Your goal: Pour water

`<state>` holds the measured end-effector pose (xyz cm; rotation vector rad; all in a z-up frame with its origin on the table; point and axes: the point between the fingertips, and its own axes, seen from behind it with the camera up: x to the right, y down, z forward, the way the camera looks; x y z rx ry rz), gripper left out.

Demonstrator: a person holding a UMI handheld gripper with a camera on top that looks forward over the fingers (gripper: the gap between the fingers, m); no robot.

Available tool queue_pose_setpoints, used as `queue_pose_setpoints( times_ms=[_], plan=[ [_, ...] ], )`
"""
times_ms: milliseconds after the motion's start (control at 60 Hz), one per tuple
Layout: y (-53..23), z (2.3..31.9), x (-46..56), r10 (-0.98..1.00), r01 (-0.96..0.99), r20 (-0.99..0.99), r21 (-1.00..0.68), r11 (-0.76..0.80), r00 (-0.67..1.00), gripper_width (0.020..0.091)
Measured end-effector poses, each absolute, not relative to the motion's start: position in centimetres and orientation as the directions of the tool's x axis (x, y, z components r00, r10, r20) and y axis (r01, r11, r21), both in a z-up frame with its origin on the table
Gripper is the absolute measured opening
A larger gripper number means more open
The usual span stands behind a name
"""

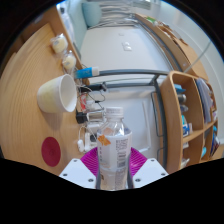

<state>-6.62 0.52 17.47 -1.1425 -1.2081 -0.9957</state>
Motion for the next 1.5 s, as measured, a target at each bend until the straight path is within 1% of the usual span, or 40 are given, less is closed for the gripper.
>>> queue_pose_setpoints(
  times_ms=[167, 250, 333, 467, 517, 600, 800, 883, 933, 1017, 1067, 1117, 1150, 1183, 1250, 1300, 1317, 1333, 1350, 1433, 1500],
  plan=[
    [2.4, 17.0, -9.6, -0.031, 0.960, 0.978, 0.207, 0.190, -0.205, 0.0365],
    [3.0, 17.5, -10.6, -0.081, 0.916, 0.937, 0.348, 0.200, -0.339, 0.0364],
    [3.3, 17.5, -12.1, -0.134, 0.850, 0.874, 0.486, 0.204, -0.468, 0.0364],
    [2.9, 16.5, -14.2, -0.203, 0.698, 0.730, 0.683, 0.216, -0.652, 0.0364],
    [2.7, 16.0, -14.7, -0.209, 0.663, 0.699, 0.715, 0.220, -0.684, 0.0362],
    [2.5, 15.5, -14.9, -0.197, 0.658, 0.696, 0.718, 0.226, -0.691, 0.0364],
    [2.3, 16.1, -14.8, -0.186, 0.705, 0.738, 0.675, 0.220, -0.649, 0.0367],
    [2.3, 17.1, -14.2, -0.170, 0.779, 0.813, 0.582, 0.233, -0.557, 0.0365],
    [2.4, 17.9, -13.3, -0.134, 0.845, 0.876, 0.482, 0.231, -0.463, 0.0364],
    [2.1, 19.0, -11.9, -0.063, 0.945, 0.972, 0.235, 0.226, -0.227, 0.0365],
    [1.9, 19.6, -10.7, 0.004, 0.972, 1.000, 0.029, 0.234, -0.031, 0.0366],
    [1.6, 19.7, -9.8, 0.063, 0.961, 0.984, -0.174, 0.216, 0.165, 0.0366],
    [1.1, 19.4, -9.8, 0.078, 0.938, 0.958, -0.286, 0.197, 0.276, 0.0367],
    [0.9, 20.2, -9.0, 0.125, 0.893, 0.916, -0.399, 0.207, 0.380, 0.0367],
    [0.5, 20.3, -8.2, 0.171, 0.793, 0.813, -0.581, 0.181, 0.556, 0.0366],
    [0.1, 19.9, -7.6, 0.211, 0.681, 0.695, -0.717, 0.145, 0.687, 0.0366],
    [-0.1, 19.1, -8.1, 0.209, 0.633, 0.645, -0.763, 0.129, 0.735, 0.0365],
    [0.0, 19.2, -7.7, 0.243, 0.583, 0.592, -0.804, 0.116, 0.768, 0.0366],
    [-0.2, 18.5, -8.0, 0.250, 0.535, 0.542, -0.839, 0.099, 0.802, 0.0365],
    [-0.4, 17.2, -7.9, 0.317, 0.315, 0.312, -0.948, 0.043, 0.896, 0.0366],
    [-0.1, 16.0, -7.5, 0.316, 0.225, 0.217, -0.974, 0.013, 0.924, 0.0366]
  ],
)
